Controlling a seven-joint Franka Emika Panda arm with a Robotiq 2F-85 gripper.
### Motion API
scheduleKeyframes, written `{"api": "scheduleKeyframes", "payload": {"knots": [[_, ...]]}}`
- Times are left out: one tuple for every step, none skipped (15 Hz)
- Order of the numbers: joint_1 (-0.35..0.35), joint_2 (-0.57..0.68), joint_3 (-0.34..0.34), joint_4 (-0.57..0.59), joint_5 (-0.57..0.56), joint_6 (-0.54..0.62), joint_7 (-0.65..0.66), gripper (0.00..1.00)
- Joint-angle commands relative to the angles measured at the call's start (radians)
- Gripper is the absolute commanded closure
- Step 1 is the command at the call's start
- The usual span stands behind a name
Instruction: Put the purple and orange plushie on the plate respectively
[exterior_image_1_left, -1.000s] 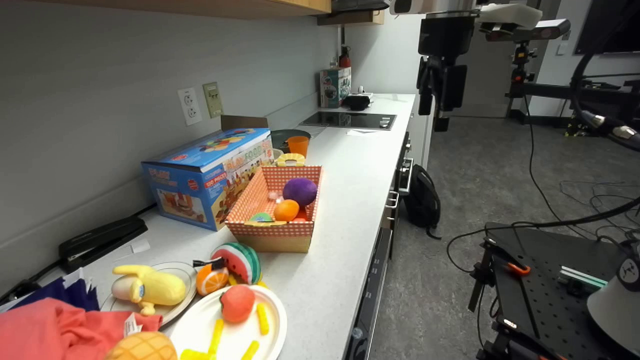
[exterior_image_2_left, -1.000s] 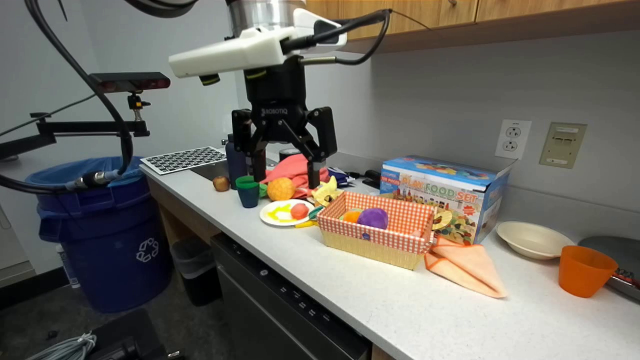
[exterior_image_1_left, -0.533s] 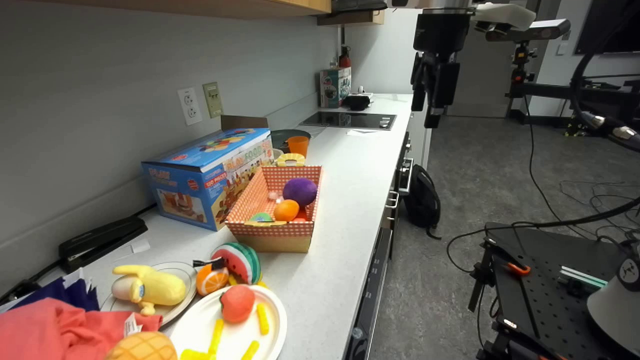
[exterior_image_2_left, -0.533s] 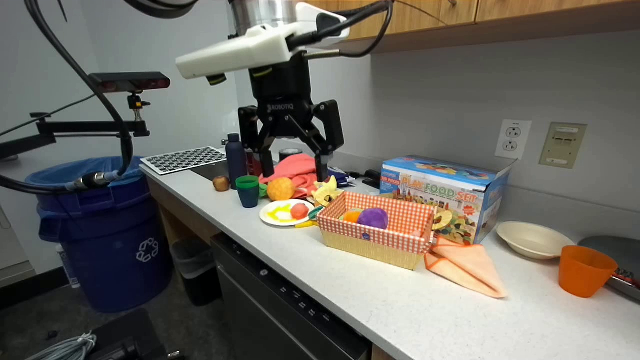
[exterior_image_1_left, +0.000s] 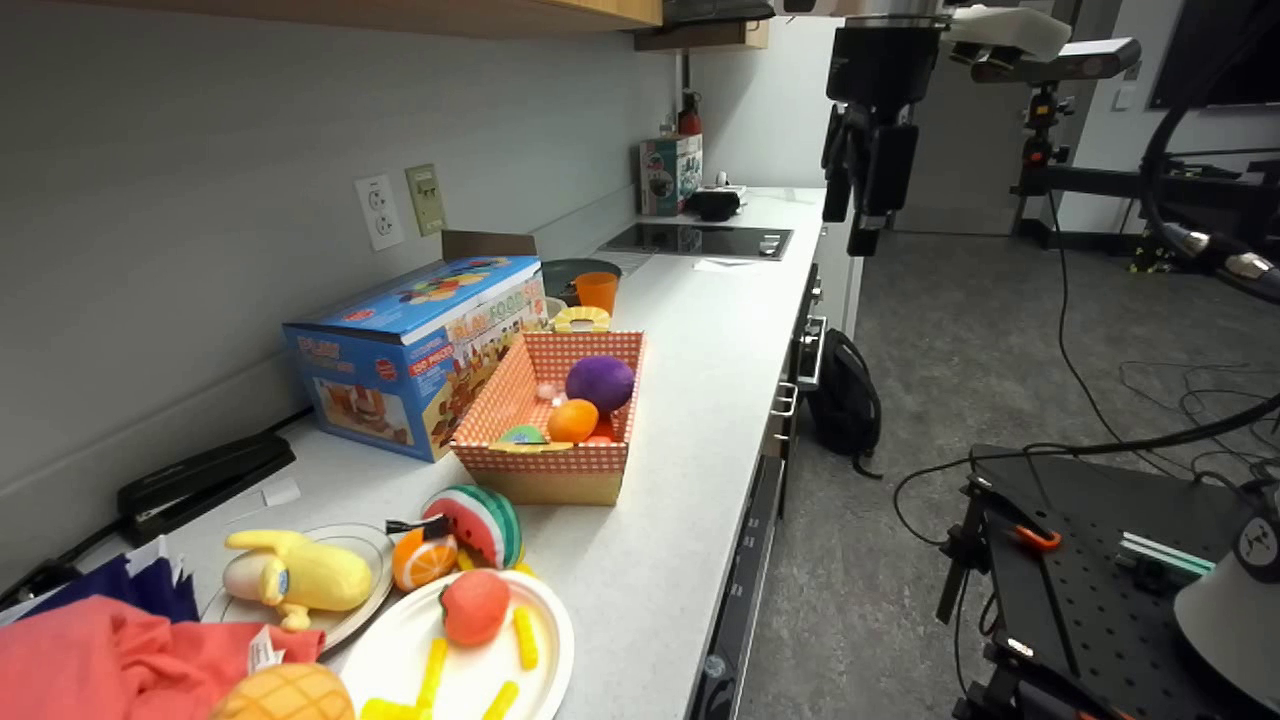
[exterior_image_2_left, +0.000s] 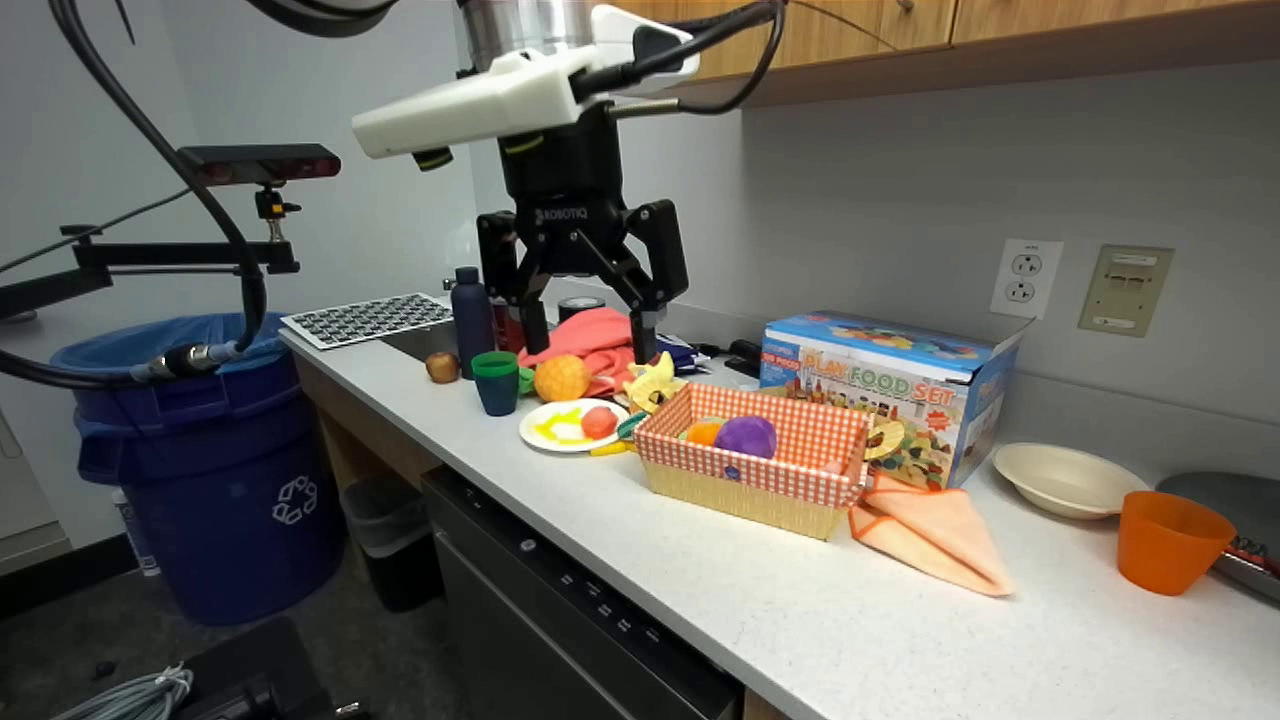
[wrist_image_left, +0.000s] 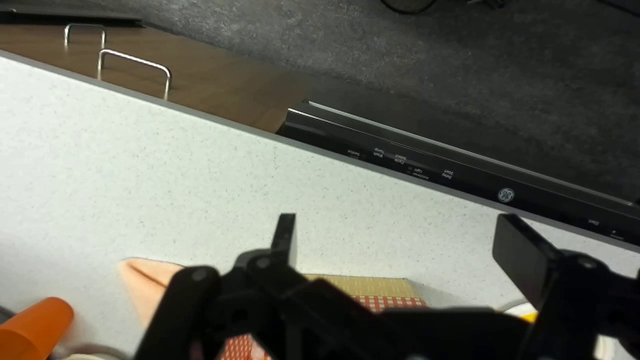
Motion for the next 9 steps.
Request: {"api": "scheduleKeyframes", "payload": {"knots": [[-0.010,0.000,0.009,-0.001,0.001,0.012,0.012,0.00],[-0.010,0.000,0.009,-0.002,0.002,0.016,0.015,0.00],[-0.011,0.000,0.009,-0.002,0.001,0.018,0.017,0.00],[-0.009,-0.001,0.008,-0.003,0.006,0.020,0.019,0.00],[-0.010,0.000,0.009,-0.002,0.010,0.017,0.029,0.00],[-0.010,0.000,0.009,-0.002,0.022,0.019,0.044,0.00],[-0.009,0.000,0.008,-0.002,0.035,0.019,0.059,0.00],[-0.007,0.001,0.007,-0.002,0.052,0.020,0.074,0.00],[-0.007,0.001,0.007,-0.002,0.076,0.025,0.099,0.00]]}}
